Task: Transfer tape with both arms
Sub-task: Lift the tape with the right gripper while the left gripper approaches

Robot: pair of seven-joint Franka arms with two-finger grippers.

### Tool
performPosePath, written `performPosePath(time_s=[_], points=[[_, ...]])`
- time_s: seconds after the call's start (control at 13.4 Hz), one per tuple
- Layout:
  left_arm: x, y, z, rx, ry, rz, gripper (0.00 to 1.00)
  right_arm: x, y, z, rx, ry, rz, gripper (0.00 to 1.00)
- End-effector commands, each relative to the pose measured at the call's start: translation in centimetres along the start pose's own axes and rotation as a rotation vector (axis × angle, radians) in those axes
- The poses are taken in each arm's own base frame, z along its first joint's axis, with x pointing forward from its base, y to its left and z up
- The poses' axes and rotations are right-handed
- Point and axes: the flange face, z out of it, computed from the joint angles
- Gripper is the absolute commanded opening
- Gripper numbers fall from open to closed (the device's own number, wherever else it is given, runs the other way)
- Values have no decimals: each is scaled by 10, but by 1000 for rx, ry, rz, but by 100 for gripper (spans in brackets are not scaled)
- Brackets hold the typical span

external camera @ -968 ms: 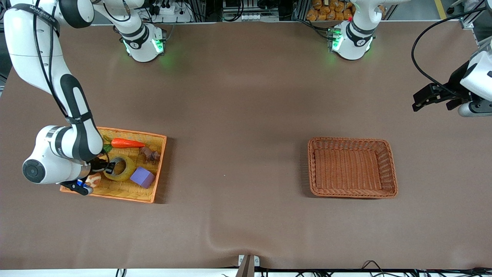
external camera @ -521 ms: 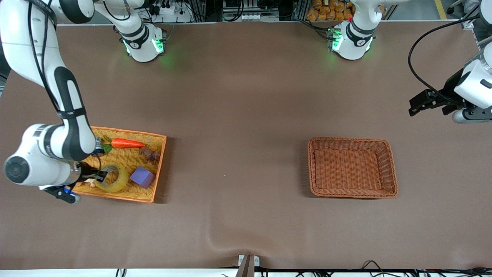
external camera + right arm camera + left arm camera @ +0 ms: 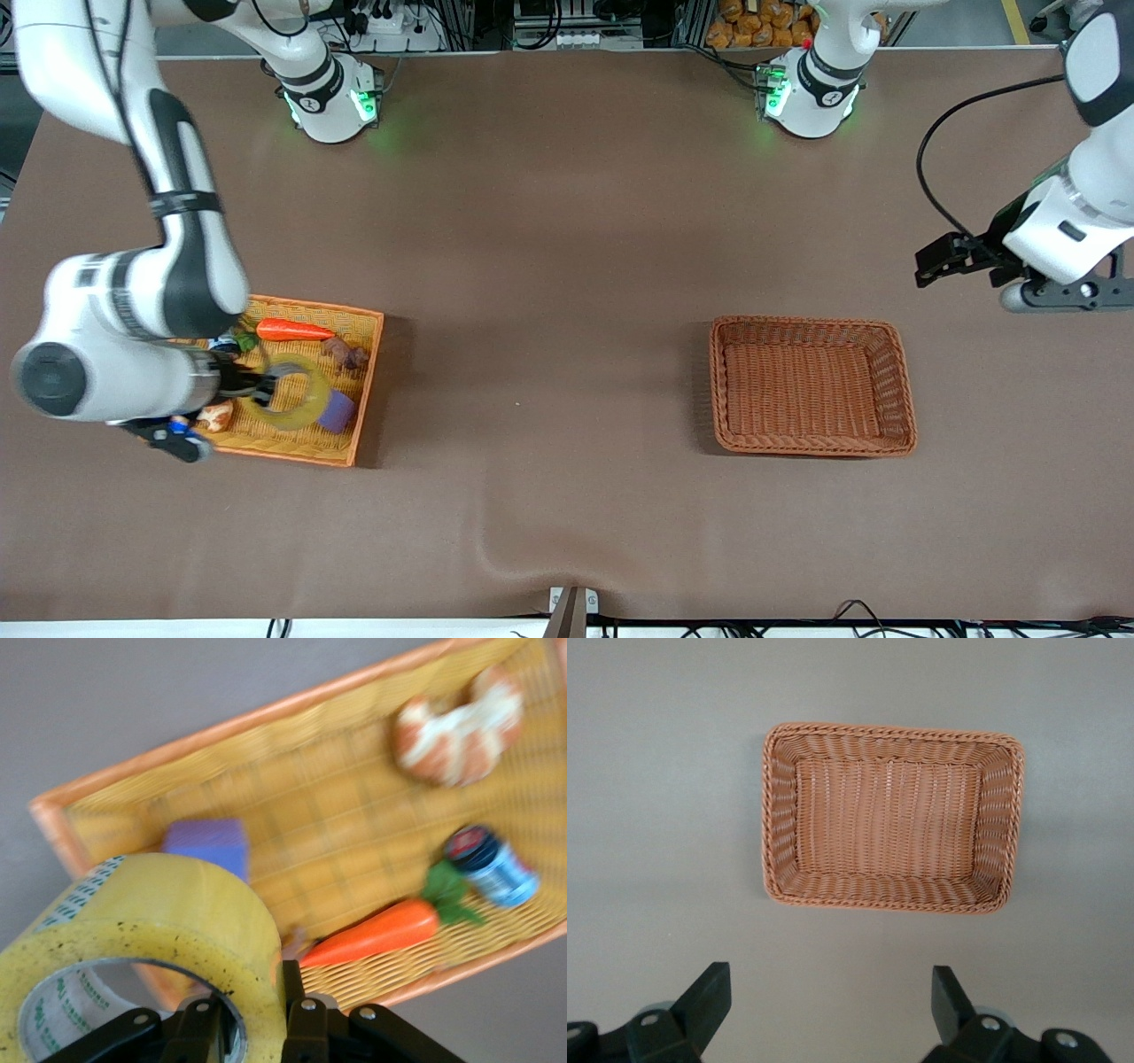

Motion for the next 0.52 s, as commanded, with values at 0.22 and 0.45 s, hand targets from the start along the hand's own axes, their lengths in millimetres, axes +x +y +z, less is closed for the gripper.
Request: performPosePath(time_s=[0.22, 0.45], points=[[28, 50, 48, 1, 13, 70, 100, -91, -123, 2, 76, -28, -114, 0], [50, 74, 80, -5, -1, 102, 100, -142, -175, 29, 91, -92, -187, 0]])
